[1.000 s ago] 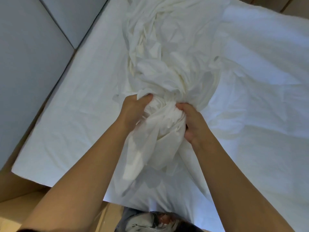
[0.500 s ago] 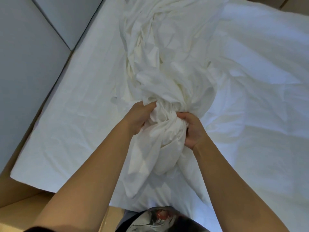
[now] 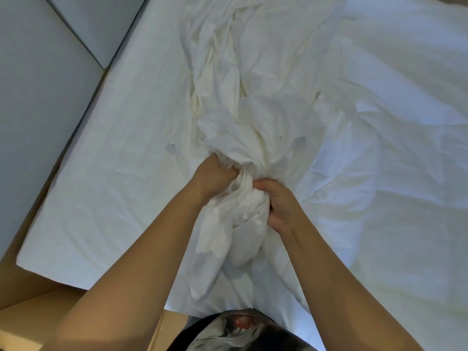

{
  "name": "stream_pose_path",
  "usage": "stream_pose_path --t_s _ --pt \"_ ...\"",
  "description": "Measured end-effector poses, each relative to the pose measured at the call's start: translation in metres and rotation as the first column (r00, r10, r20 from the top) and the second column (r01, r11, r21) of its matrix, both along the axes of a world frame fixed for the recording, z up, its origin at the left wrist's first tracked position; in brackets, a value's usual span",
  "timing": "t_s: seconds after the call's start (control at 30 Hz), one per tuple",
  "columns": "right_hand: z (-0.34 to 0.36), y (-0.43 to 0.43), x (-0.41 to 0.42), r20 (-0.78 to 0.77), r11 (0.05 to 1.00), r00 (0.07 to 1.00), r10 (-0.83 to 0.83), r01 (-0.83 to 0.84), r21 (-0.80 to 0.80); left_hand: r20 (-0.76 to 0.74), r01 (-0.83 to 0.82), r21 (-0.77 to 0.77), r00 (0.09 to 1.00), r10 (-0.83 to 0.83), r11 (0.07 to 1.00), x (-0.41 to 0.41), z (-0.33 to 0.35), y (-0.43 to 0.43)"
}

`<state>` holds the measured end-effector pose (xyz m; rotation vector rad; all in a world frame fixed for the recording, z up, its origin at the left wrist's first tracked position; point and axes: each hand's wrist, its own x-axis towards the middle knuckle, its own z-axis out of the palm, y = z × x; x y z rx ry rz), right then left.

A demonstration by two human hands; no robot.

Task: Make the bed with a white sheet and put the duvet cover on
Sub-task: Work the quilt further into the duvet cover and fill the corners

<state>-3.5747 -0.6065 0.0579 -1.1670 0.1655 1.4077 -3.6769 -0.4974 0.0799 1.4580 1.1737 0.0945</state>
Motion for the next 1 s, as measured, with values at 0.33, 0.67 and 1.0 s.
stream_pose_path --t_s 0.33,0.67,1.0 --pt "0.001 -0.001 0.01 -0.057 0.998 0.996 0.062 -0.063 -0.005 -0.127 0.003 -0.117 0.992 -0.018 0.993 0.016 -0.014 0.005" --pt "0.033 0.01 0.018 0.007 0.998 1.0 0.011 -0.011 0.067 -0.04 -0.002 0.119 0.999 0.007 0.993 0.001 0.019 0.029" --pt "0.045 -0.003 0.01 -0.098 0.986 0.995 -0.001 0.017 0.167 -0.08 0.233 -0.178 0.965 -0.25 0.956 -0.019 0.039 0.038"
